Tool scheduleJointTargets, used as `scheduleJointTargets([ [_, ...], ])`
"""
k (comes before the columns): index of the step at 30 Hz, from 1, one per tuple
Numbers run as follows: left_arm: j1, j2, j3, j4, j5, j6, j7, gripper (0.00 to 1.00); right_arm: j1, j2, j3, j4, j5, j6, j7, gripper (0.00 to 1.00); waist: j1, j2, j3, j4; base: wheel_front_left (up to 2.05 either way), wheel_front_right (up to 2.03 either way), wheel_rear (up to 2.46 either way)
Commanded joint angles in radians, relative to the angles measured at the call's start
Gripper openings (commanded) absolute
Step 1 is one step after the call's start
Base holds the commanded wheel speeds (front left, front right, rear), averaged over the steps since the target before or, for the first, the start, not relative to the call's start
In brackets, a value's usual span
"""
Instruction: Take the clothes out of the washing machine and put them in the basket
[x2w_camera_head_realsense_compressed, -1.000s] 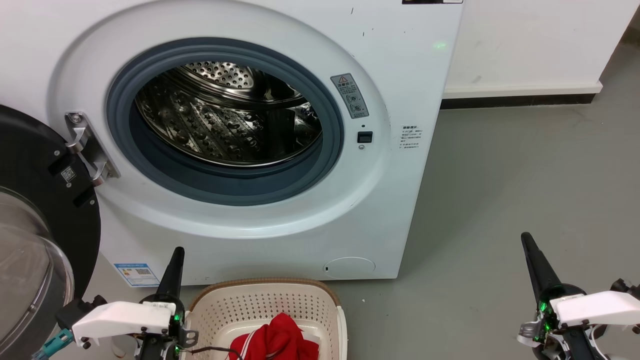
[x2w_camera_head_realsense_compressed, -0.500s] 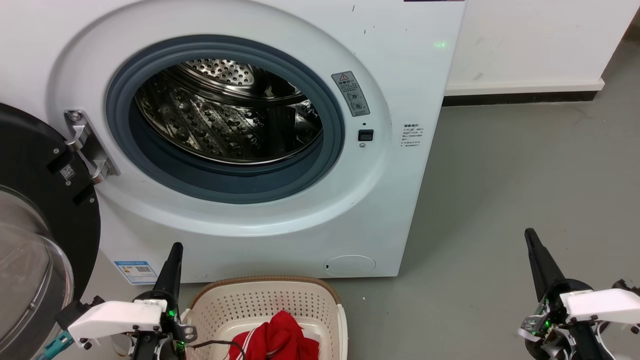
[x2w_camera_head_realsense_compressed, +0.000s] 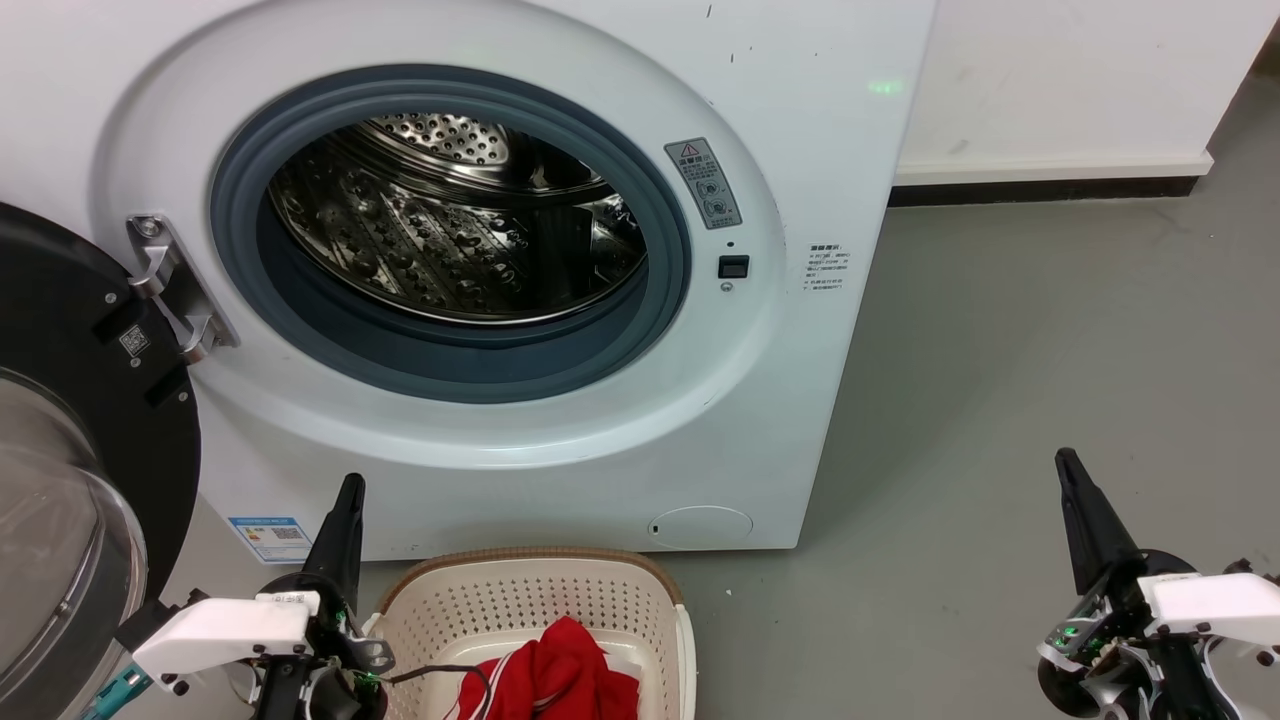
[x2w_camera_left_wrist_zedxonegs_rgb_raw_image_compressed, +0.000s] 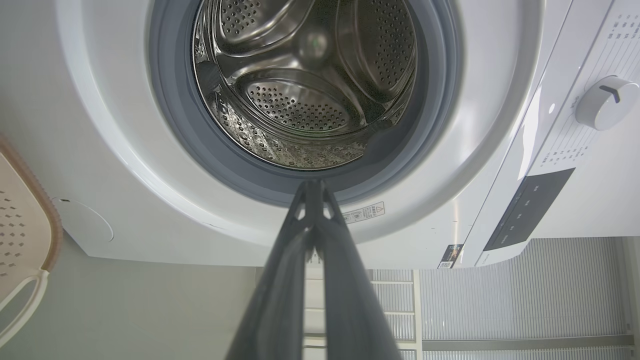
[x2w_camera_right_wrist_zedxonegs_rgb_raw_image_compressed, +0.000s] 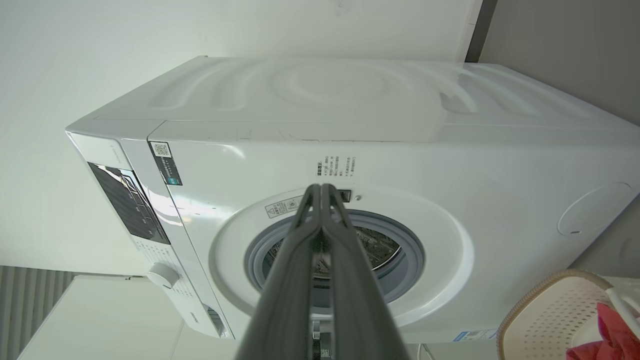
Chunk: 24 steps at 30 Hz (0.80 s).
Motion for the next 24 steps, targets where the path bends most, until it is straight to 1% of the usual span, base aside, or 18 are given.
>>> scheduleJointTargets([
  [1,-0.007,-0.003,0.007,0.002,-0.013,-0.004,0.003,0.00,-0.012,-0.001,-0.003,0.006,0.016,0.000,0.006,0.00,0.0000,0.0000,0.000,0.000,0.00,0.00,0.00],
  [4,-0.009,-0.005,0.009,0.003,-0.032,-0.007,0.008,0.00,-0.016,0.000,-0.005,0.009,0.036,0.000,0.006,0.00,0.0000,0.0000,0.002,0.001,0.00,0.00,0.00],
  [24,-0.008,-0.004,0.008,0.002,-0.028,-0.006,0.007,0.00,-0.016,0.004,-0.010,0.008,0.024,0.000,0.010,0.00,0.0000,0.0000,0.002,0.001,0.00,0.00,0.00],
])
